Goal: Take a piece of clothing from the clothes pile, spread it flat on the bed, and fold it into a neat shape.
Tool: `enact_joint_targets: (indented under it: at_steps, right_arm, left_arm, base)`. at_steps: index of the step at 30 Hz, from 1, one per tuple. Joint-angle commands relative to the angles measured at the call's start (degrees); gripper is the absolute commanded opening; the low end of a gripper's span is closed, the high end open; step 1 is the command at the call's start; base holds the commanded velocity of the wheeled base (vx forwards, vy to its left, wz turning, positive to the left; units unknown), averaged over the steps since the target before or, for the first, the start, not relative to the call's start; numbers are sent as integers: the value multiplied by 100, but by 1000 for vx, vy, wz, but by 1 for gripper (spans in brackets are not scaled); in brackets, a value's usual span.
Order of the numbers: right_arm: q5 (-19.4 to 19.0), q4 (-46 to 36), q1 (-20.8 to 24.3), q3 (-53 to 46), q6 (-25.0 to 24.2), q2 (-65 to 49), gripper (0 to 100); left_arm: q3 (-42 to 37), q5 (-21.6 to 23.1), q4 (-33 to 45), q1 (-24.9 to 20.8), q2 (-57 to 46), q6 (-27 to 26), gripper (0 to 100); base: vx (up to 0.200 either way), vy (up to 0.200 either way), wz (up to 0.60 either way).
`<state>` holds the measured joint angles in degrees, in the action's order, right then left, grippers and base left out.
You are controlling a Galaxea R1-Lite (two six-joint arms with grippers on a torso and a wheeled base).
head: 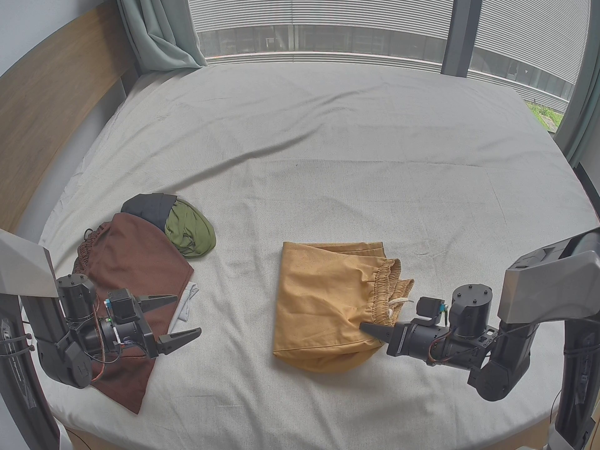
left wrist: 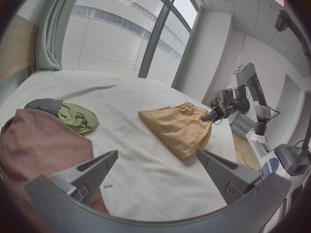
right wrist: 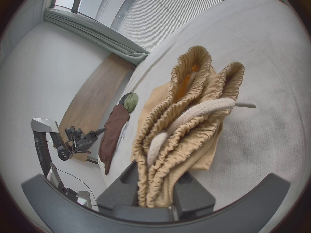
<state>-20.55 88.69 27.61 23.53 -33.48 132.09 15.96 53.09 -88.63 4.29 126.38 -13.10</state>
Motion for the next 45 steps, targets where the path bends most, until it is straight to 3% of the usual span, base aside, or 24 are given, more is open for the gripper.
enact_joint_targets:
  at_steps: [1,27,45]
  right_arm:
    - [-1,0,78,-50,-1,-447,0]
    - [-63,0,227,64,52,-728,0]
    - [-441,-27,201,442,16,-1053,0]
  left_arm:
    - [-5,0,-6,2,9,1,100]
    - [-40,-9,-6,-183,-219,-17,100]
    - [-58,-9,3,-174,-351,27,100]
  base:
    - [0,0,0]
    - [0,0,0]
    - [0,0,0]
